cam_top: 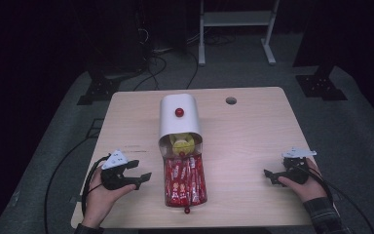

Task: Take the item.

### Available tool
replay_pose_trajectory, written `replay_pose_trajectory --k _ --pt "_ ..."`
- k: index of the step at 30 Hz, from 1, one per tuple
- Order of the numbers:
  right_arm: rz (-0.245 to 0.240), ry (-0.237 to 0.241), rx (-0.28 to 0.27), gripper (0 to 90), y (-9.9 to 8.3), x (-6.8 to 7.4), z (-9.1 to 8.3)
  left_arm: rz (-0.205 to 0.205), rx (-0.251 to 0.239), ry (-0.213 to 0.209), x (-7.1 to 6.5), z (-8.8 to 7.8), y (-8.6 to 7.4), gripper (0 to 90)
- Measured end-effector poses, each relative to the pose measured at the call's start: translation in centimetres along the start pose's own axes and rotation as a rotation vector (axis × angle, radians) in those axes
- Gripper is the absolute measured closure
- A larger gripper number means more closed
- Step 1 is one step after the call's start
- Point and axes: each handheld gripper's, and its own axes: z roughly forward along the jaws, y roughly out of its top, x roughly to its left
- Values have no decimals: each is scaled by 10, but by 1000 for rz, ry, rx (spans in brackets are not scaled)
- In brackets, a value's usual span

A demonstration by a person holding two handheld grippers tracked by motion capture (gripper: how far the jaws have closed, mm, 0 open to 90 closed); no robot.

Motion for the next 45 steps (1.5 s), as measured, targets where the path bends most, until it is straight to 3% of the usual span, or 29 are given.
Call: replay_pose_trajectory --k 11,23,45 --pt "0 0 0 0 0 0 0 -5 -29 -31 -8 -1 5 330" --pt "0 0 0 0 0 0 0 37 -27 -82 -22 2 14 392" --pt "0 0 0 0 0 0 0 54 -19 -161 -46 25 26 421"
